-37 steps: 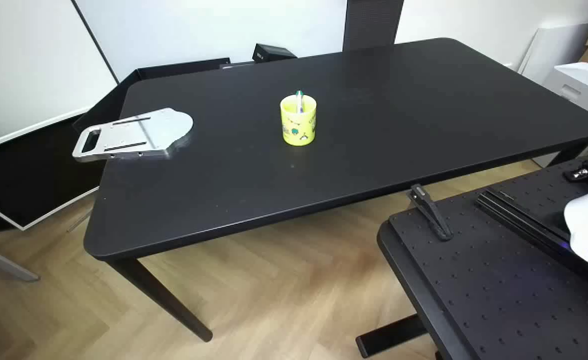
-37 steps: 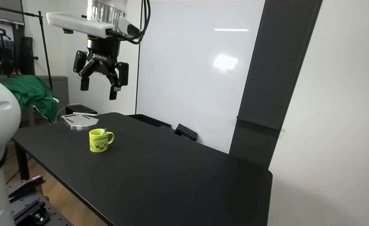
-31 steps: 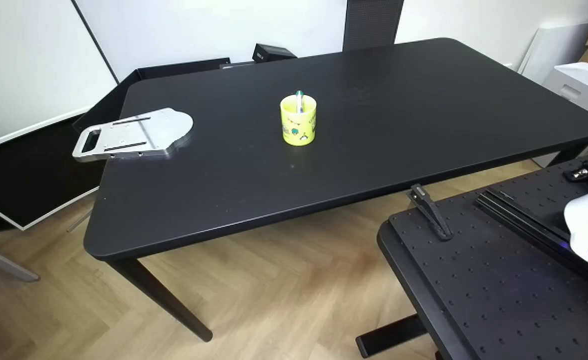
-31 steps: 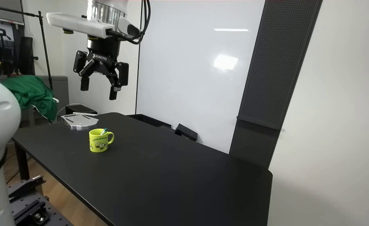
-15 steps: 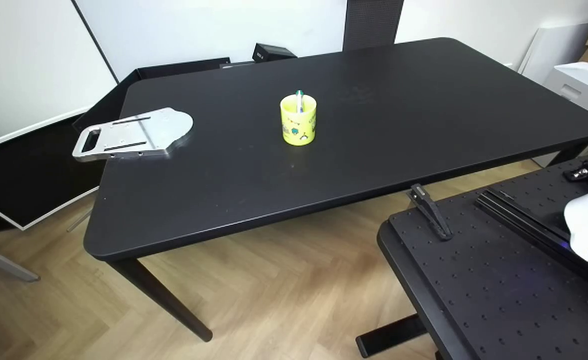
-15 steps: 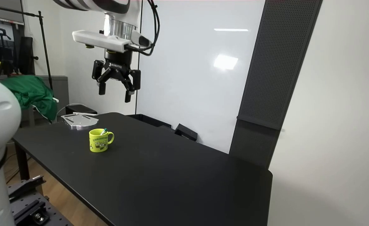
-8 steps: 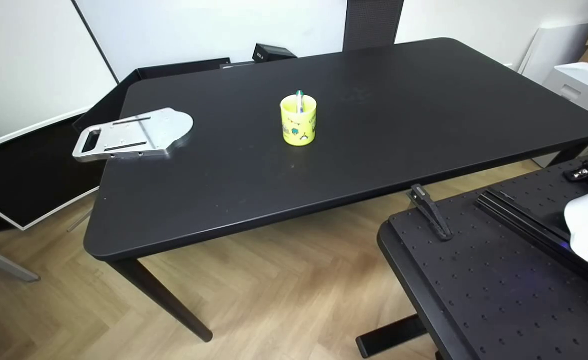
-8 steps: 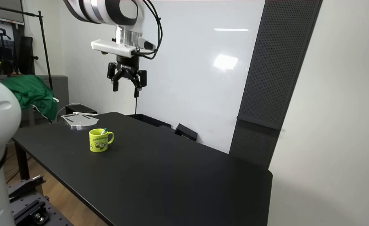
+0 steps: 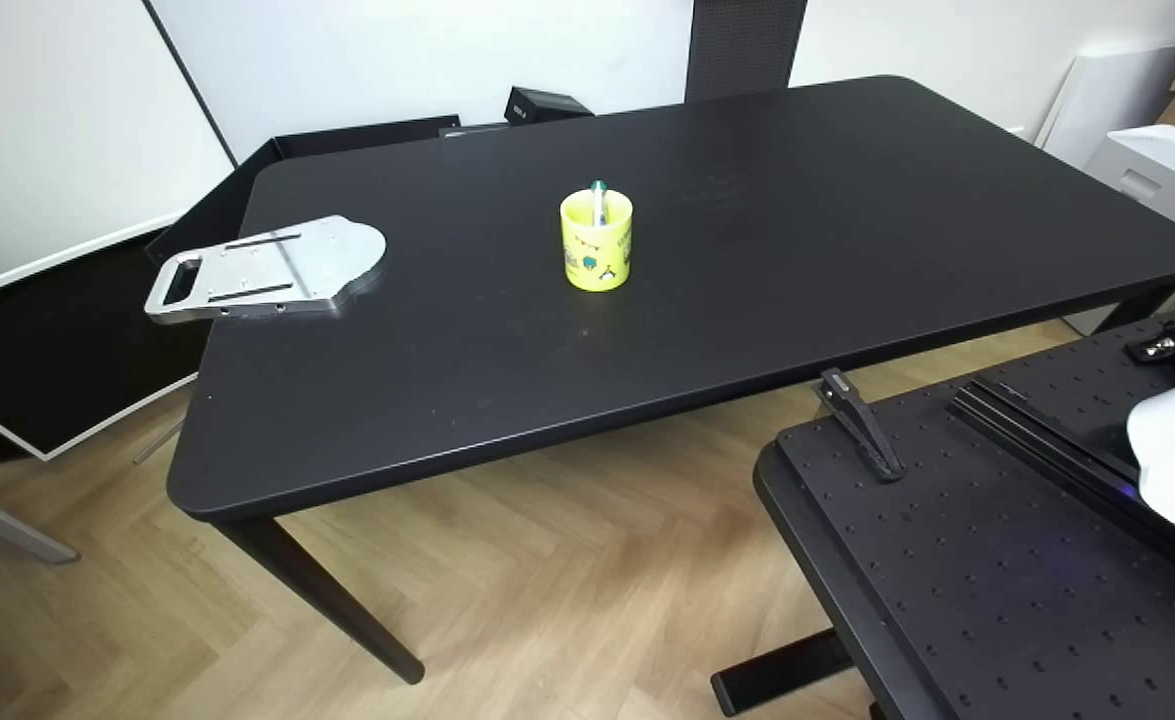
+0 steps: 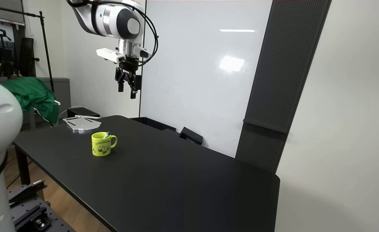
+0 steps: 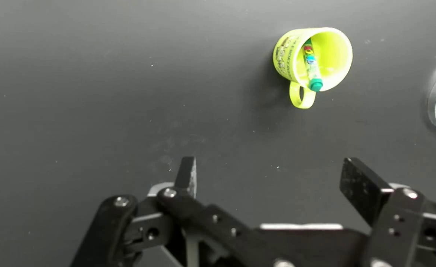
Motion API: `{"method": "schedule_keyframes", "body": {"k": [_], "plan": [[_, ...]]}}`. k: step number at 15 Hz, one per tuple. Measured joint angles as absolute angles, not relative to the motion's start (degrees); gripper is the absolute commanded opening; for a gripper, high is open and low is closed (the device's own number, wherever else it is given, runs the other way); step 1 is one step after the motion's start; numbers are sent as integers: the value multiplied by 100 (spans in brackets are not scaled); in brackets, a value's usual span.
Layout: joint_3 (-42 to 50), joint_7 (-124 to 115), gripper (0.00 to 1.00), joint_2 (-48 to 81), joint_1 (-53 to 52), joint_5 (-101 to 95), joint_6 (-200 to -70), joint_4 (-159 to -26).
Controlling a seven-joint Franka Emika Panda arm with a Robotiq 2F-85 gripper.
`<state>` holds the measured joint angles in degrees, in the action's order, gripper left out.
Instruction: Remove the marker from the yellow cup
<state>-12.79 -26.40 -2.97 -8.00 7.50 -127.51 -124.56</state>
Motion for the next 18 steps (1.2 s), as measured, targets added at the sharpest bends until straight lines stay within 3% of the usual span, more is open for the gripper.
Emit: {"method": "schedule_keyframes", "body": {"k": [7,18], "plan": [[-1319,-4312,100,848,-1113,755,-12666,-11435],[-1295,-4364,100,885,-1123,756,-12617,-11360]]}}
